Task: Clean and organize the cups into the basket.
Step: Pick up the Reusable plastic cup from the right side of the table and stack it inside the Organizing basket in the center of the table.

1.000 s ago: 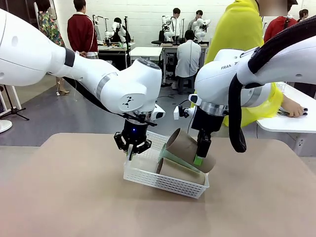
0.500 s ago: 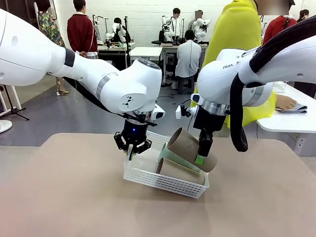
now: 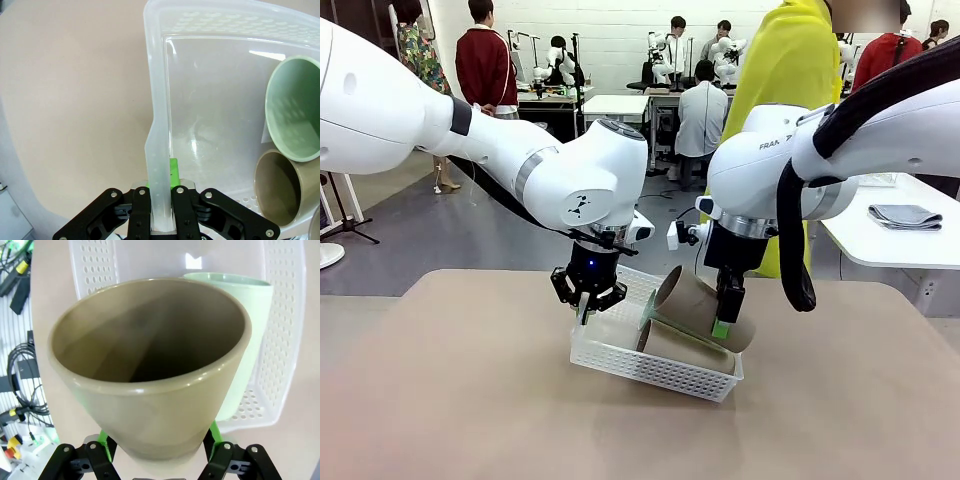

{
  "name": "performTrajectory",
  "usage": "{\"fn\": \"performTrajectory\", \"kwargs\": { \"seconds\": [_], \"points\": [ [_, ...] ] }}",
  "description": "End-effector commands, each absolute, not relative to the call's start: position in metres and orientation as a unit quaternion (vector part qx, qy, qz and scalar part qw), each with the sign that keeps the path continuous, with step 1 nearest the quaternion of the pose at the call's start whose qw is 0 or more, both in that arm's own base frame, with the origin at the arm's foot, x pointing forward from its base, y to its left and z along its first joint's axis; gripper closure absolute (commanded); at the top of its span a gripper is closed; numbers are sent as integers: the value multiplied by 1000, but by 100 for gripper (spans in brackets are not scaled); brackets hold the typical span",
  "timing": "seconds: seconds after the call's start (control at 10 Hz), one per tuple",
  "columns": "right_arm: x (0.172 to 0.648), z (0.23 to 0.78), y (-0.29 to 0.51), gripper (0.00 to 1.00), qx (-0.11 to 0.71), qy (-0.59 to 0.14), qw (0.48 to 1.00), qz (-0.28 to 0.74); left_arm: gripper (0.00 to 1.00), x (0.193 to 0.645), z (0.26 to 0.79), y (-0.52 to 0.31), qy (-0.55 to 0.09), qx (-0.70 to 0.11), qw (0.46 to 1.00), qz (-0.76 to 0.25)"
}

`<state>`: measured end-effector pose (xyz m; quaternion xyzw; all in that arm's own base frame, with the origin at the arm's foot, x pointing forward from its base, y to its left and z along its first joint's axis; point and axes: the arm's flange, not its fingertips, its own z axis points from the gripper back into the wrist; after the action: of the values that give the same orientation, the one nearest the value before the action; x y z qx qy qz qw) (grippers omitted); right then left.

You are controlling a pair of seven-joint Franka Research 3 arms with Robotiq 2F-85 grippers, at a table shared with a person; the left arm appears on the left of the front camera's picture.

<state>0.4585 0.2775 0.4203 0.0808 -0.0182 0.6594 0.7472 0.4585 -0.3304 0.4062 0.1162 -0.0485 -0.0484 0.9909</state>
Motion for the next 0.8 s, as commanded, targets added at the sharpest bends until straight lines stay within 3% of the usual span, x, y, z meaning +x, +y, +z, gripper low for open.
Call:
{"fn": "performTrajectory", "kwargs": {
  "seconds": [0.0,0.7],
  "points": [
    [470,418,289,18,64,-12,734,676,100,456,405,-330,-52,120,990,-52],
    [483,401,305,18,55,0,711,701,100,456,405,-330,-52,120,990,-52]
  ]
}}
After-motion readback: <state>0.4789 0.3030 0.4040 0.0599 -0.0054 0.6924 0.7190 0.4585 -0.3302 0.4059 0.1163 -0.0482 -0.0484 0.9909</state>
